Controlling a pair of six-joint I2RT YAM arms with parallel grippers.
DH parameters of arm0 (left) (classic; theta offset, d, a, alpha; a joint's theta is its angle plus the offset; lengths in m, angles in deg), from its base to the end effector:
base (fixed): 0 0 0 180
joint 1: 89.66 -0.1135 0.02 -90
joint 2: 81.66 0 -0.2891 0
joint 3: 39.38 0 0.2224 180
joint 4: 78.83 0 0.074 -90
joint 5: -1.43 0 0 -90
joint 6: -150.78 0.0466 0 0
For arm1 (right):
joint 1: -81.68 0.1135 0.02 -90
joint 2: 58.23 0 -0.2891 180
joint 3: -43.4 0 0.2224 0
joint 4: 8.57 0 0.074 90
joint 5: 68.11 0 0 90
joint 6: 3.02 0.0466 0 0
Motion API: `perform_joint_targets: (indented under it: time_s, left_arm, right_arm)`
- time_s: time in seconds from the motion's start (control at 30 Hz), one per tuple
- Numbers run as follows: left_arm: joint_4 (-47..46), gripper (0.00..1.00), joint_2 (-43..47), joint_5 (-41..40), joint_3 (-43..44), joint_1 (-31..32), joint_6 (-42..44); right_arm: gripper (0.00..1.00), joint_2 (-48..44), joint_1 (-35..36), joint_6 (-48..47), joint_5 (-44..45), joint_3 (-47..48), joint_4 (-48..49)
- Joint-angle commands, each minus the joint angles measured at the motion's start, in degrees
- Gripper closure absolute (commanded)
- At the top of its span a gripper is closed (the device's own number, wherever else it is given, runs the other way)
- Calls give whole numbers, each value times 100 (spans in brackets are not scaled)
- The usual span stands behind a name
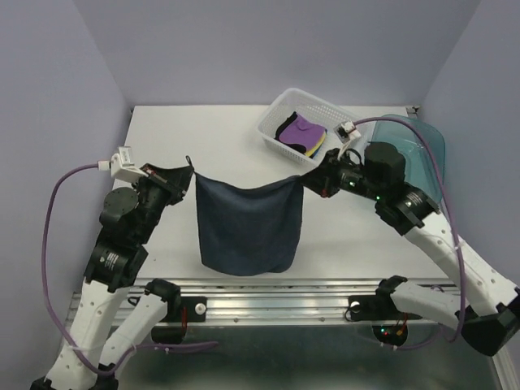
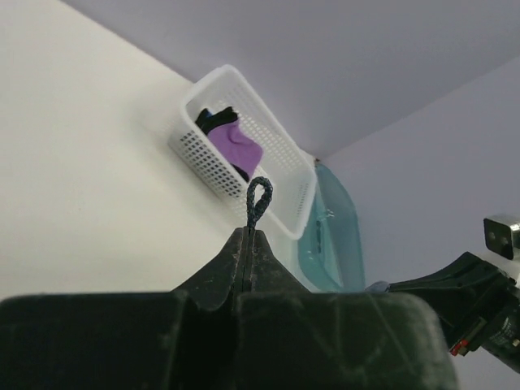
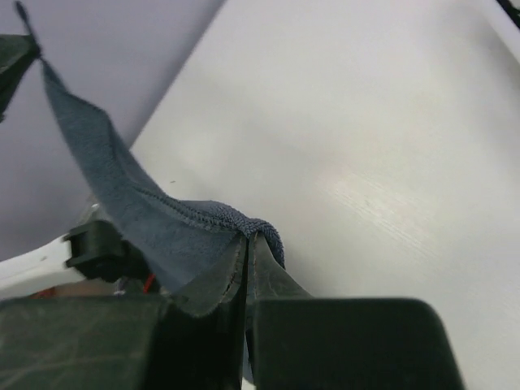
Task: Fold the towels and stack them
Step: Flatten out the crumpled towel, then fold the towel
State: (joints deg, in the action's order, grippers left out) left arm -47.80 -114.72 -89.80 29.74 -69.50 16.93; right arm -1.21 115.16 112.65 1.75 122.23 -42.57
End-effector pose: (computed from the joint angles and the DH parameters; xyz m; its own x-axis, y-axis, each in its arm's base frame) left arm 0.0732 -0.0258 0.4127 -0.1654 -0.6771 -0.7171 0.2910 0.6612 -0.6915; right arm 0.1448 0.1150 0.4138 -0.5047 0.1538 -0.8495 -0.6435 0.5889 0.4889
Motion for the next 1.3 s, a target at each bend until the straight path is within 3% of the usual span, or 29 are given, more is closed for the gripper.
perform_joint_targets:
  time_s: [0.0, 0.1, 0.27, 0.4, 0.77, 1.27]
  left_arm:
    - [-105, 100, -1075, -1268, -293, -12, -210]
    - [-122, 100, -2176, -1836, -224, -257, -299]
    - [-894, 100, -3914, -1241, 84, -706, 34]
    - [-1054, 100, -4516, -1204, 471, -768, 175]
    - [-1291, 100, -4613, -941, 191, -830, 343]
    - [-1362, 100, -3551, -158, -1470, -821, 176]
  right_arm:
    - [99, 1105, 19, -141, 1342, -18, 42]
    - [99, 2057, -7, -167, 1917, 334, 147]
    - [99, 3271, -244, -325, 1856, 1055, 217]
    - [99, 3869, -289, -572, 1794, 1539, 227]
    - [99, 4195, -315, -713, 1715, 1558, 191]
    - [99, 3397, -306, -757, 935, 171, 287]
